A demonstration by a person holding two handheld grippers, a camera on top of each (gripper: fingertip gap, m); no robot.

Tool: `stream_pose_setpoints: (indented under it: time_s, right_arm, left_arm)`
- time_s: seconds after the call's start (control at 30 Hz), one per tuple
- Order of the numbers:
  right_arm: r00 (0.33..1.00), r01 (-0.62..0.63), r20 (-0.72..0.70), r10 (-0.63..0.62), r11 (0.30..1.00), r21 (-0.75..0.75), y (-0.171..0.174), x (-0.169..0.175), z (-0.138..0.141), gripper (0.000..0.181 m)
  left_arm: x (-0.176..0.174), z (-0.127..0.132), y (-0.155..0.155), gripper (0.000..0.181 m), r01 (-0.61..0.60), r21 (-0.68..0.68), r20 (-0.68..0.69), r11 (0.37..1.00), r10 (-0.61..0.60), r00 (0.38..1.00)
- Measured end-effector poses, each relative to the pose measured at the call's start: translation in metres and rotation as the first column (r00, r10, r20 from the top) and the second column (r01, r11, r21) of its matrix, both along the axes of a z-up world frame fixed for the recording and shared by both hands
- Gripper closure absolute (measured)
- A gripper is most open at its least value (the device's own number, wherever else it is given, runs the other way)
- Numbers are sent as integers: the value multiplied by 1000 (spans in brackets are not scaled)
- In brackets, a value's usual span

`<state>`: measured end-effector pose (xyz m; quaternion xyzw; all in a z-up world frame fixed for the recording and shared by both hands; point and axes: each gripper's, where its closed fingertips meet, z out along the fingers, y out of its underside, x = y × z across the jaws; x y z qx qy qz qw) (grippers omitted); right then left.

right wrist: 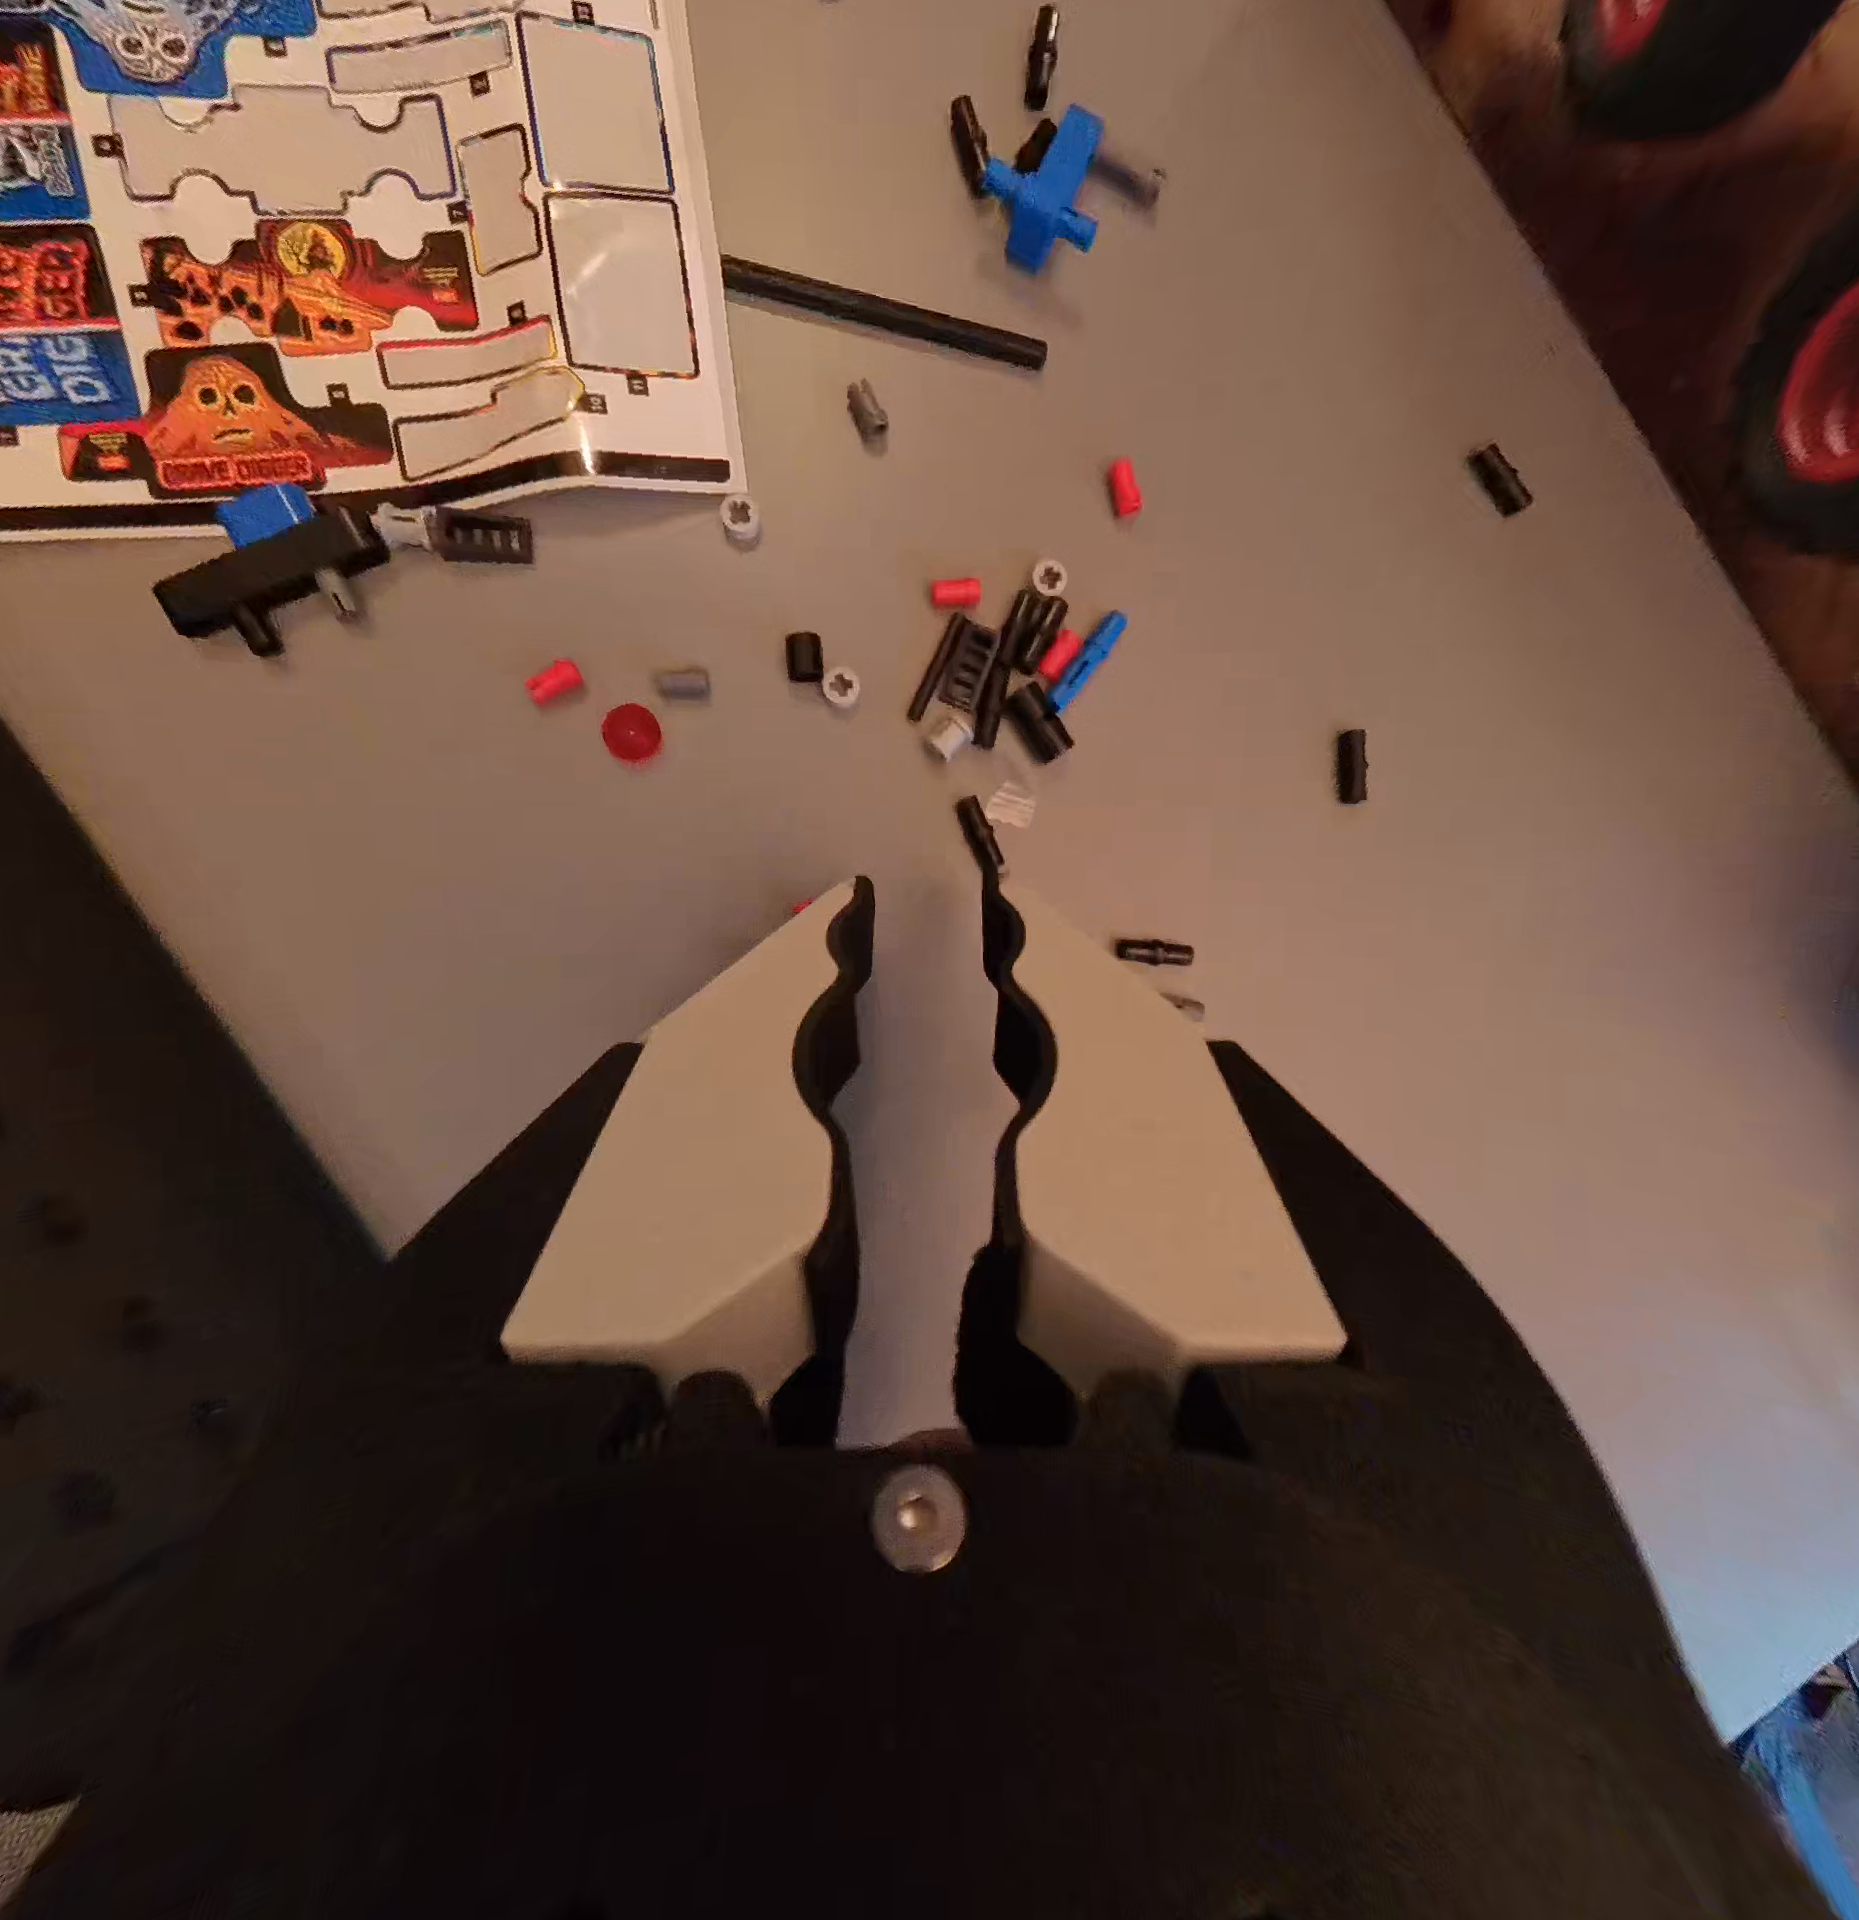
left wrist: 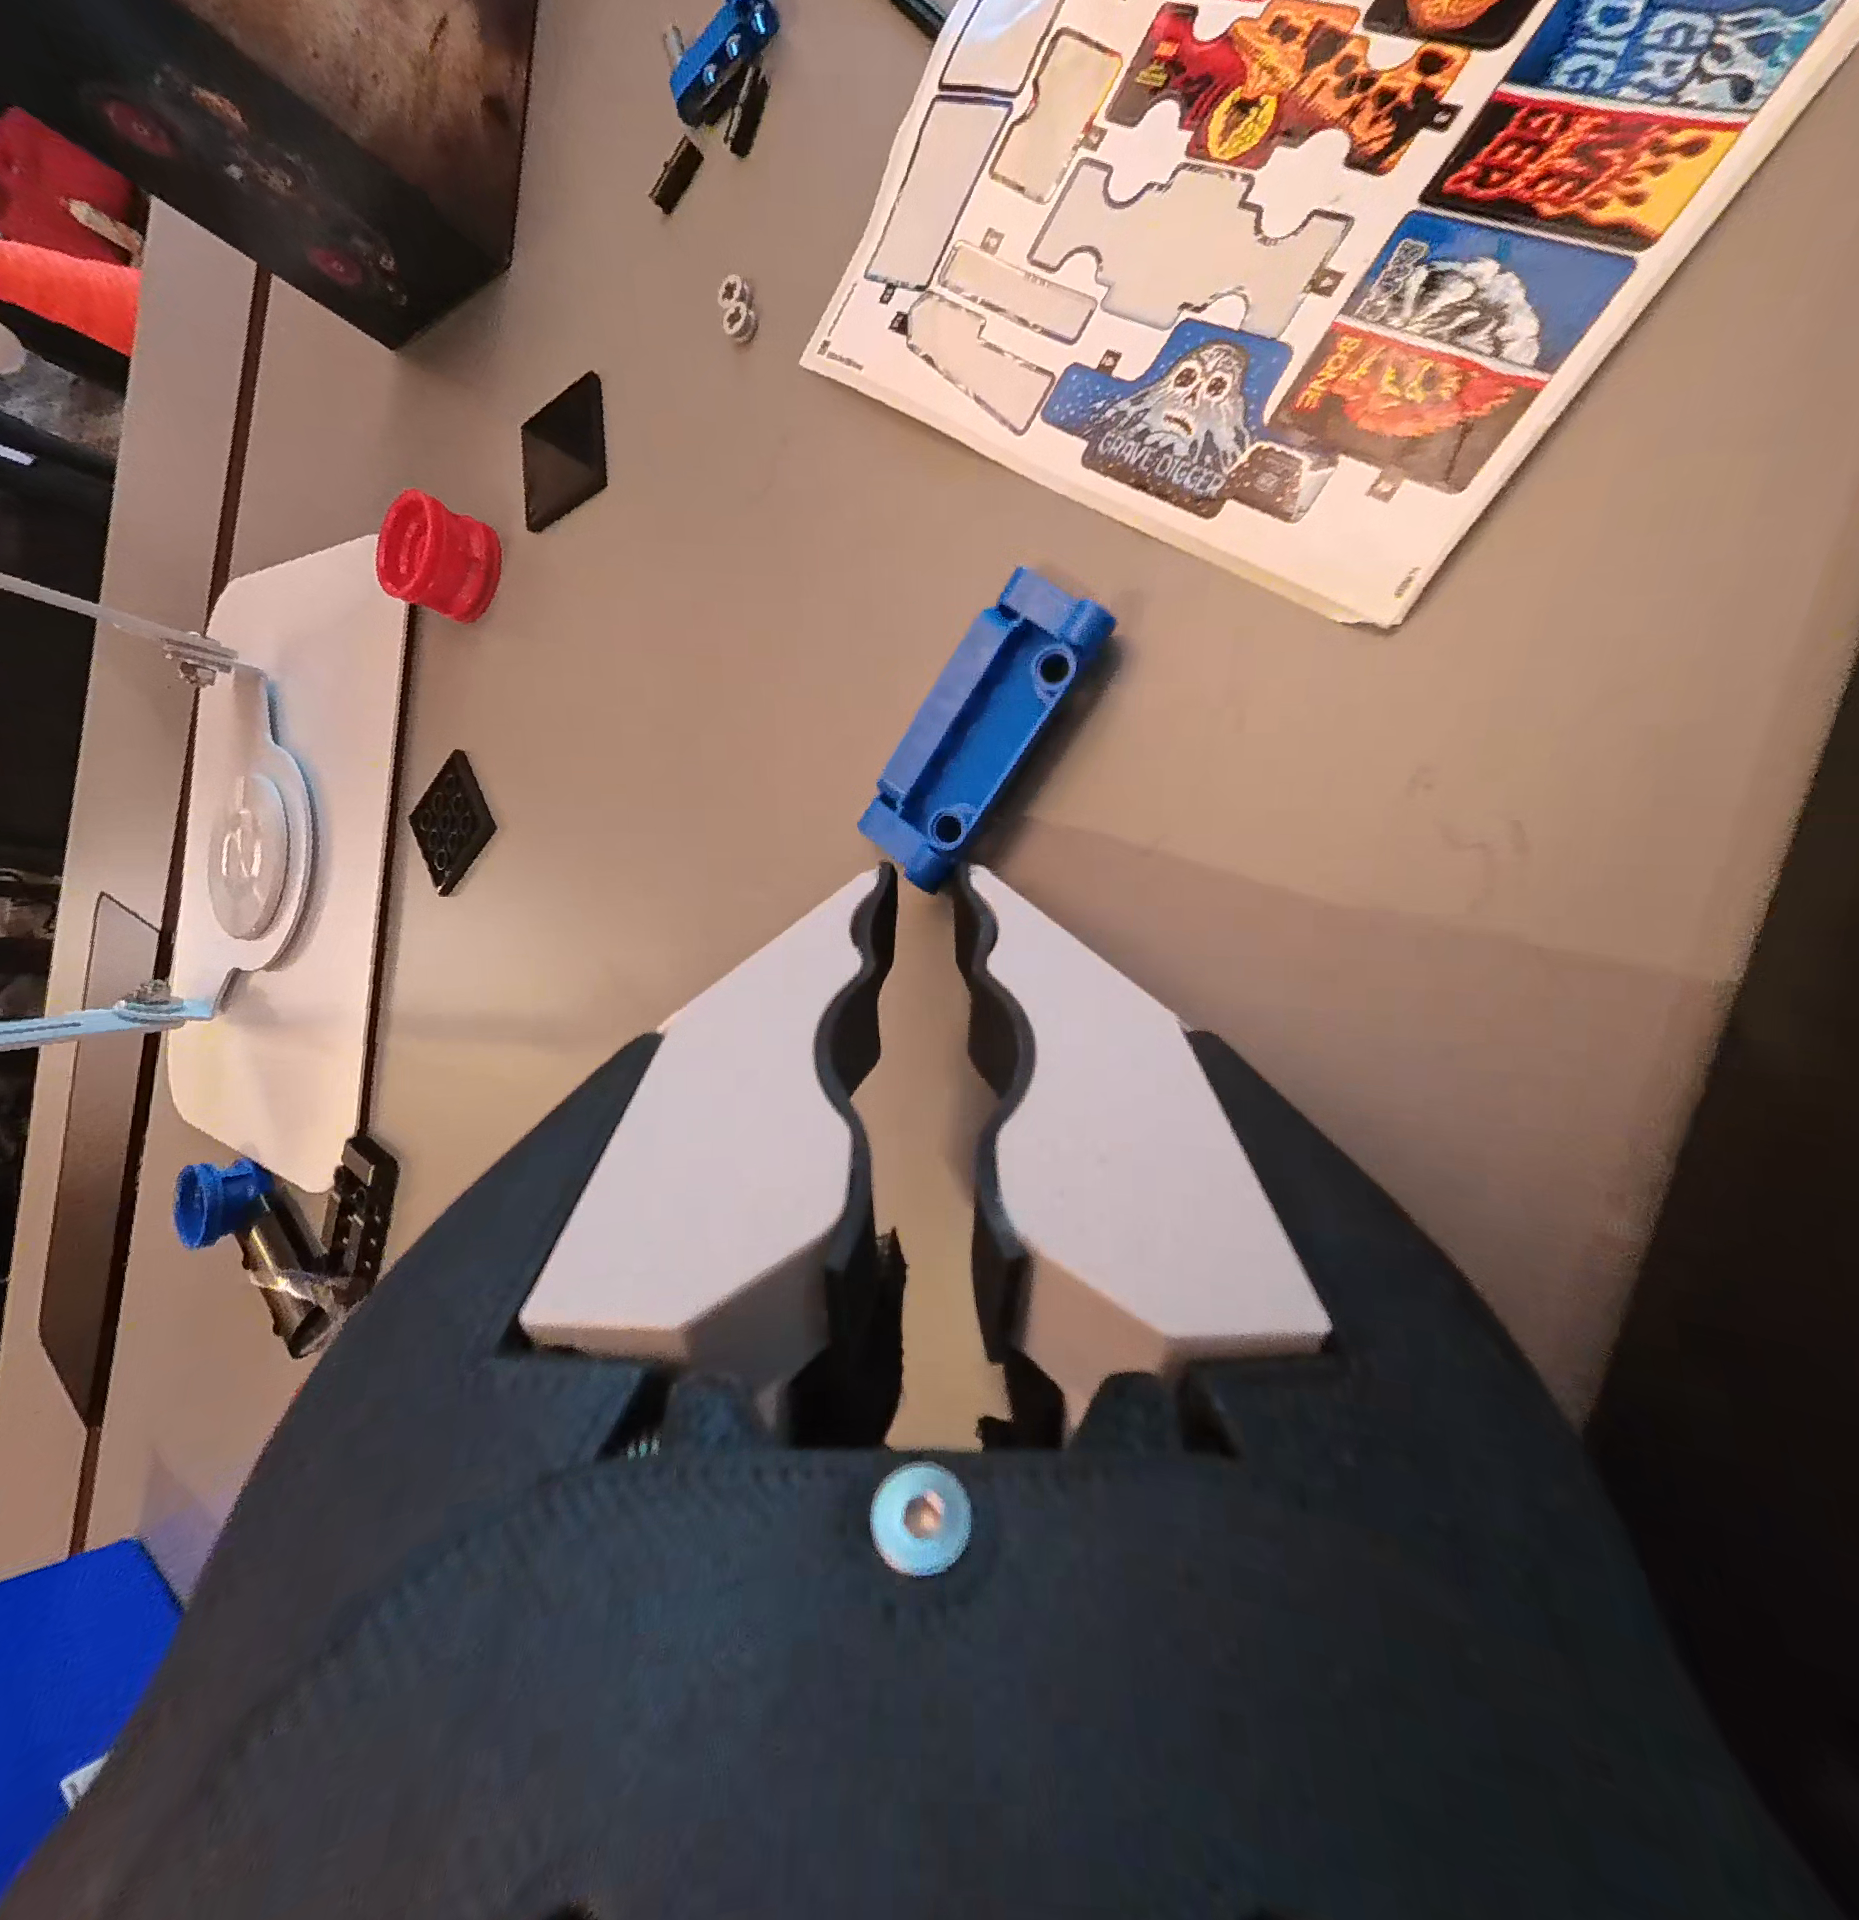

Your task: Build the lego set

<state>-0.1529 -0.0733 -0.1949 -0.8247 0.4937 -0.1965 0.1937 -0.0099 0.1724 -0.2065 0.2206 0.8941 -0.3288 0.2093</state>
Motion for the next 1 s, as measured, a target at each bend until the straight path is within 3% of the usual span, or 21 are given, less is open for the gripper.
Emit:
stream_pose_setpoints:
  time_s: [0.33, 0.67, 0.9, 1.0]
  right_arm:
    - [998, -55, 23, 54, 998, 38, -10, 9, -9, 165]
    - [995, -97, 29, 95, 992, 80, -3, 14, -16, 179]
    - [988, -132, 101, 120, 983, 127, 19, 18, 8, 179]
    - [975, -187, 153, 159, 963, 195, 50, 26, 26, 179]
  left_arm:
    - [7, 0, -9, 171, -13, 19, 12, 1000, 12, 1000]
    - [11, 1, -13, 169, -27, 2, -17, 1000, 27, 999]
    - [10, 13, -11, 154, -45, -52, -54, 998, 42, 998]
    - [4, 28, -14, 154, -8, -131, -27, 991, 4, 1000]
